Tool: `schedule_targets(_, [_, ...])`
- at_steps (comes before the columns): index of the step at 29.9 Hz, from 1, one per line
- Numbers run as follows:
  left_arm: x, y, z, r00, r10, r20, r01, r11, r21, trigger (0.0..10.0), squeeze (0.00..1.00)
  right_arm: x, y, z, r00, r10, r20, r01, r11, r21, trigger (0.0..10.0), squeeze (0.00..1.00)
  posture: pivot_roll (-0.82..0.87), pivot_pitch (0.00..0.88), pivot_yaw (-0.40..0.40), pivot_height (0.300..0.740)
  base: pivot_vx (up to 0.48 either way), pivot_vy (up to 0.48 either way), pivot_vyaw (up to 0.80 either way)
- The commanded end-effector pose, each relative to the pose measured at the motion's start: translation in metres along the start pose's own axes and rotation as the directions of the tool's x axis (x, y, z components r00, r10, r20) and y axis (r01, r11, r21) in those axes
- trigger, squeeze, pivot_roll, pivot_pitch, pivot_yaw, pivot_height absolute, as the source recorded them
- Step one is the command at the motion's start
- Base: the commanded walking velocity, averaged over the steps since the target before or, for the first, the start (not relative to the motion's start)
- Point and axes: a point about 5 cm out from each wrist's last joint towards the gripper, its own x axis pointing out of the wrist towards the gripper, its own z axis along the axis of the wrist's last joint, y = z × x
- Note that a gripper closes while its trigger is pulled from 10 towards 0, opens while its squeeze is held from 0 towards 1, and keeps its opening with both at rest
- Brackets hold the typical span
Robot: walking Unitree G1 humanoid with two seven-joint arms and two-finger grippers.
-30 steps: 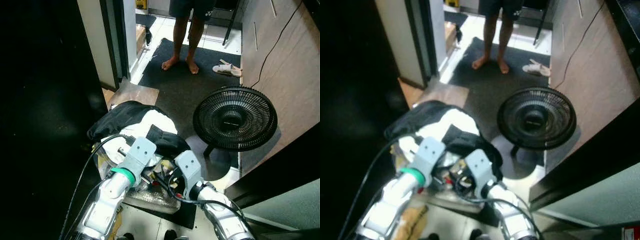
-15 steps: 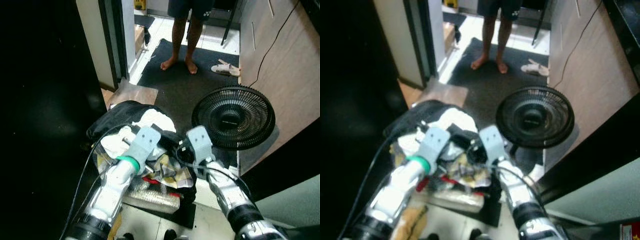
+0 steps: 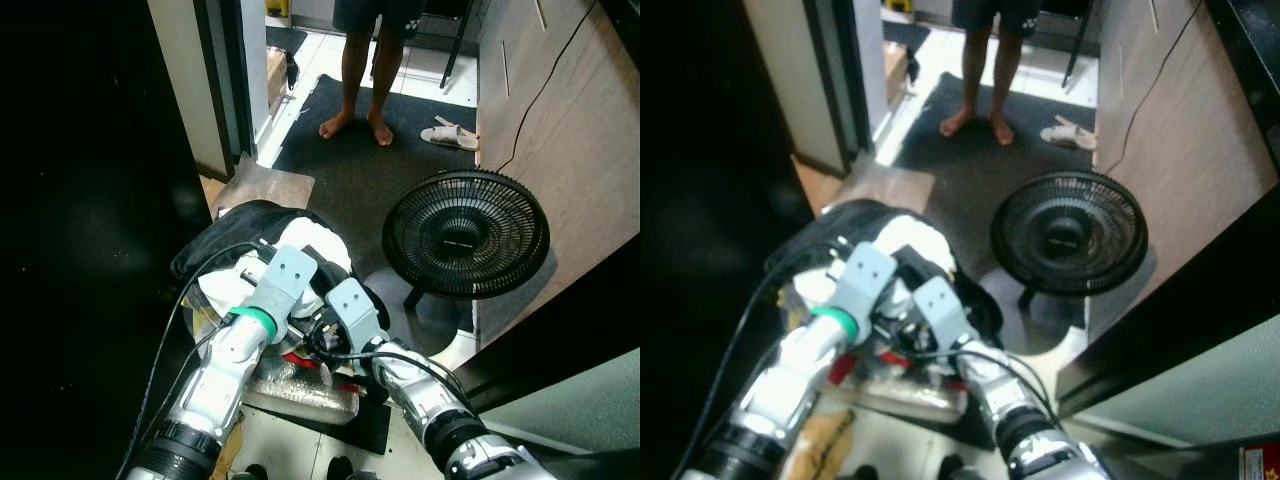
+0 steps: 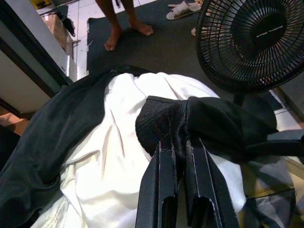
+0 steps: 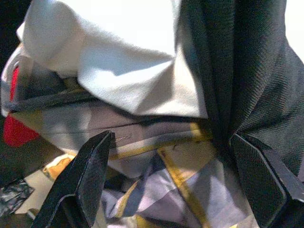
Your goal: Clothes washing
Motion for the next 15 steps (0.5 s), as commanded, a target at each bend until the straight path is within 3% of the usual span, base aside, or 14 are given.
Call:
schedule_targets(1, [-0.002,-0.002,-0.008,1.0,0.003,-0.02,-0.003,1.0,-0.01,10.0,0.0,-0.001,0.004,-0.004,1.0,0.024,0.002,-0.024,1.0,-0.011,9.0,0.0,0.03,0.286,0.019,0.74,0.0,0.0,0.0])
schedule_targets(13, [-0.001,-0.001,-0.009,1.0,0.005,-0.019,-0.005,1.0,-0.009,10.0,0.0,-0.01,0.0,-0.004,0.996,0.06,0.064,-0.061,0.998,0.014,9.6,0.0,0.02,0.278,0.026,0.74,0.0,0.0,0.0])
schedule_targets(15, [0.001,-0.001,-0.007,1.0,0.0,-0.015,0.0,1.0,-0.008,10.0,0.0,-0.024,0.0,-0.014,0.993,0.082,0.084,-0.083,0.997,0.008,10.0,0.0,0.0,0.274,0.038,0.74,0.0,0.0,0.0])
